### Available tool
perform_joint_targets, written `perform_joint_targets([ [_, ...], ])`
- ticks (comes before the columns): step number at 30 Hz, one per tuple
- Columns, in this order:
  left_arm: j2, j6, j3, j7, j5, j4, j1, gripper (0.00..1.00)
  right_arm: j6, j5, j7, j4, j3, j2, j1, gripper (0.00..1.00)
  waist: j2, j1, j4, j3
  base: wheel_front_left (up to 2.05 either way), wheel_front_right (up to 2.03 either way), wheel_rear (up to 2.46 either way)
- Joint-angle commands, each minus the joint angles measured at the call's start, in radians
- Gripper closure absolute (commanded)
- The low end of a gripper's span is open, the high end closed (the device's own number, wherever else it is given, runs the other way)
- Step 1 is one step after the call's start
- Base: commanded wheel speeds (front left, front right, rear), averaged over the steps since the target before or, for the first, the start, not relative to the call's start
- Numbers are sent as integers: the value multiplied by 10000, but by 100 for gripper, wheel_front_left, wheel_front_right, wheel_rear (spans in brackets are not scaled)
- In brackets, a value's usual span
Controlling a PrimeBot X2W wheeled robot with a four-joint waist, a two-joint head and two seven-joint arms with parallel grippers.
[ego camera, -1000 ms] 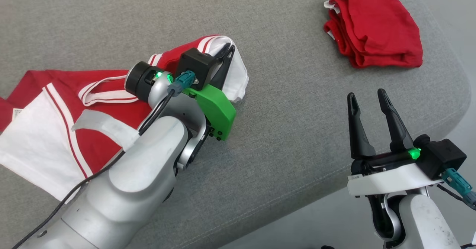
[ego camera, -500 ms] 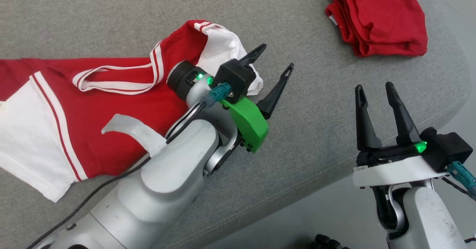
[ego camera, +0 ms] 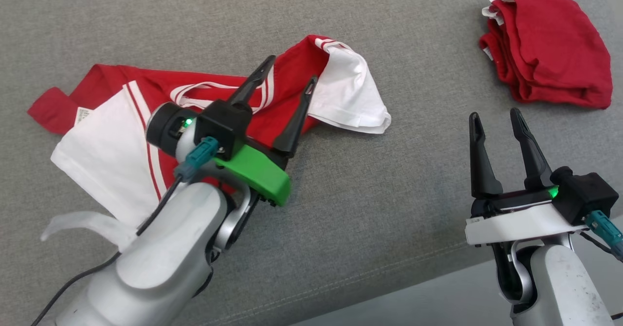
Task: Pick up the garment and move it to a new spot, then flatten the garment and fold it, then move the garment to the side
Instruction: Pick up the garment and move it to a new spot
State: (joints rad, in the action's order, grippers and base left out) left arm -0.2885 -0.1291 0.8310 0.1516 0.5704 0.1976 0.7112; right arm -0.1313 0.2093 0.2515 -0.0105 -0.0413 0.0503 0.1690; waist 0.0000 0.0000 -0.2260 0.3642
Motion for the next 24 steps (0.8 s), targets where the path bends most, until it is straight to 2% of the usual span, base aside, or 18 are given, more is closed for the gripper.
perform_joint_targets([
  [1, -222, -189, -218, 92, 137, -168, -270, 0, 11, -106, -38, 9, 25, 16, -86, 0, 0, 0, 509, -457, 0, 0, 0],
  [11, -1648, -1389, -2042, 835, 776, -1101, -1750, 0, 11, -342, -253, 64, -32, 44, -190, 0, 0, 0, 1097, -1018, 0, 0, 0],
  [18, -2514, -1730, -3343, 1076, 1039, -1632, -3280, 0, 11, -369, -348, 162, -61, 185, -349, 0, 0, 0, 1340, -1428, 0, 0, 0],
  [22, -2848, -1860, -3679, 1110, 930, -1812, -3948, 0, 11, -380, -391, 182, -47, 201, -510, 0, 0, 0, 1414, -1626, 0, 0, 0],
  [24, -2922, -1782, -3800, 1124, 931, -1993, -4328, 0, 11, -385, -438, 167, -24, 210, -622, 0, 0, 0, 1466, -1765, 0, 0, 0],
])
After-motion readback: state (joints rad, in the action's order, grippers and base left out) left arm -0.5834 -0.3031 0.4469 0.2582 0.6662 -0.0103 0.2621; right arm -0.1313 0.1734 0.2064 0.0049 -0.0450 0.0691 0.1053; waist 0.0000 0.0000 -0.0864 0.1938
